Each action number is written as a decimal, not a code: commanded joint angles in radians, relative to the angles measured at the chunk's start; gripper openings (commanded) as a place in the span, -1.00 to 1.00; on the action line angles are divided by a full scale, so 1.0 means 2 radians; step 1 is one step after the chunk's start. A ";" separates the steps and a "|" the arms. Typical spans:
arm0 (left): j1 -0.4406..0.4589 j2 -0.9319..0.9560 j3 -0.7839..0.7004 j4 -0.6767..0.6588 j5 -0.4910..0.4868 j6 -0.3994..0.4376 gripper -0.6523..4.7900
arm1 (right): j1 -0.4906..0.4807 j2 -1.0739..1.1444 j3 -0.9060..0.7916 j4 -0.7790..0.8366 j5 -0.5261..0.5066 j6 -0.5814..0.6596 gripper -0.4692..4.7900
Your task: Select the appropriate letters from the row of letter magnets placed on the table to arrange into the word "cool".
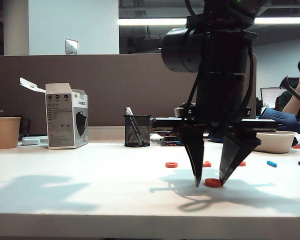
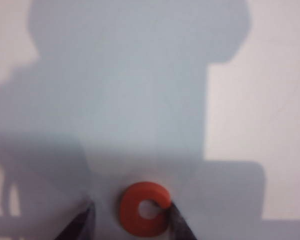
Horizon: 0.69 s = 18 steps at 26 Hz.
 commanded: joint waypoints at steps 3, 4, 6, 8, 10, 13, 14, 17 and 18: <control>0.000 -0.001 0.001 0.003 -0.002 -0.001 -0.77 | -0.006 0.002 0.008 -0.031 0.000 -0.002 0.02; 0.000 -0.001 0.001 0.003 -0.002 -0.001 -0.77 | -0.008 0.002 0.011 -0.033 0.000 -0.005 0.03; 0.000 -0.001 0.001 0.003 -0.002 -0.001 -0.77 | -0.010 0.002 0.023 -0.041 0.000 -0.013 0.03; 0.000 -0.001 0.001 0.003 -0.002 -0.001 -0.77 | -0.010 0.002 0.038 -0.050 -0.001 -0.017 0.04; 0.000 -0.001 0.001 0.003 -0.002 -0.001 -0.77 | -0.010 0.002 0.050 -0.059 0.000 -0.018 0.04; 0.000 -0.001 0.001 0.003 -0.002 -0.001 -0.77 | -0.010 0.002 0.074 -0.070 -0.001 -0.026 0.04; 0.000 -0.001 0.001 0.003 -0.002 -0.001 -0.77 | -0.010 0.002 0.083 -0.073 0.000 -0.029 0.03; 0.000 -0.001 0.001 0.003 -0.002 -0.001 -0.77 | -0.012 0.002 0.112 -0.070 0.000 -0.061 -0.26; 0.000 -0.001 0.001 0.003 -0.002 -0.001 -0.77 | -0.013 0.002 0.122 -0.065 0.000 -0.077 -0.65</control>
